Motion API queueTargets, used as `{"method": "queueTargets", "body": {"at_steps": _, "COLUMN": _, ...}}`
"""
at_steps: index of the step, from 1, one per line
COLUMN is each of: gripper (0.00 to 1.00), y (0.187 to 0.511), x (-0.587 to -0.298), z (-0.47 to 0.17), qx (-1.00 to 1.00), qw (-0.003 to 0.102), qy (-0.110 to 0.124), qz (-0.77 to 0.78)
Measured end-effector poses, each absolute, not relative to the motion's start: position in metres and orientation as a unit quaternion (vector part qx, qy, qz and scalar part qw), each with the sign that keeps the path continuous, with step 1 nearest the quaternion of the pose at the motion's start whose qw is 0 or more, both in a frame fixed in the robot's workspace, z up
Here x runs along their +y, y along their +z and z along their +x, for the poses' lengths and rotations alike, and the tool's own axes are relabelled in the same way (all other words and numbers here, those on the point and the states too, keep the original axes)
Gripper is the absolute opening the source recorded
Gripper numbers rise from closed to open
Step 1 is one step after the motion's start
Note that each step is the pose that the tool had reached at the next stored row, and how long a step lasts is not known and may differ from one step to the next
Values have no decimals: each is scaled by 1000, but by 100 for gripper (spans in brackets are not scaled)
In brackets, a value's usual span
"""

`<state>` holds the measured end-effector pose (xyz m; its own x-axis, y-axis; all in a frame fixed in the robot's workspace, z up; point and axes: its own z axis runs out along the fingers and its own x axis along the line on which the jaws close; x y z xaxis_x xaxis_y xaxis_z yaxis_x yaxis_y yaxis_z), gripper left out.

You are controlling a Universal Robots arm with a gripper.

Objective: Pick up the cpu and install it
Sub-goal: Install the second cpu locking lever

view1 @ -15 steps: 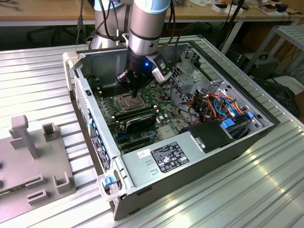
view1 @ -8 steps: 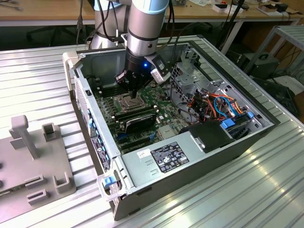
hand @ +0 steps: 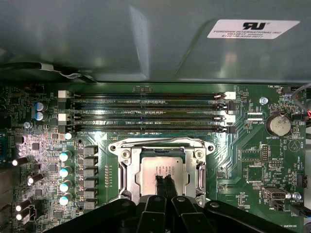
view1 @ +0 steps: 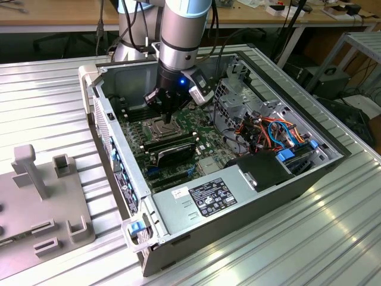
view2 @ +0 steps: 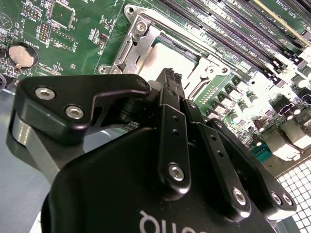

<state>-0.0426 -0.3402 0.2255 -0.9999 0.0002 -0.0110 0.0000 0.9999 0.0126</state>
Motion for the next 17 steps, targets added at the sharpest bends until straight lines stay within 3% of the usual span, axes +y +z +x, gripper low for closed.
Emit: {"method": "queueTargets", "body": {"at_steps": 17, "gripper": 11, "y": 234, "x": -340, "z": -43, "qx": 1000, "qw": 5, "qy": 6, "qz": 0}}
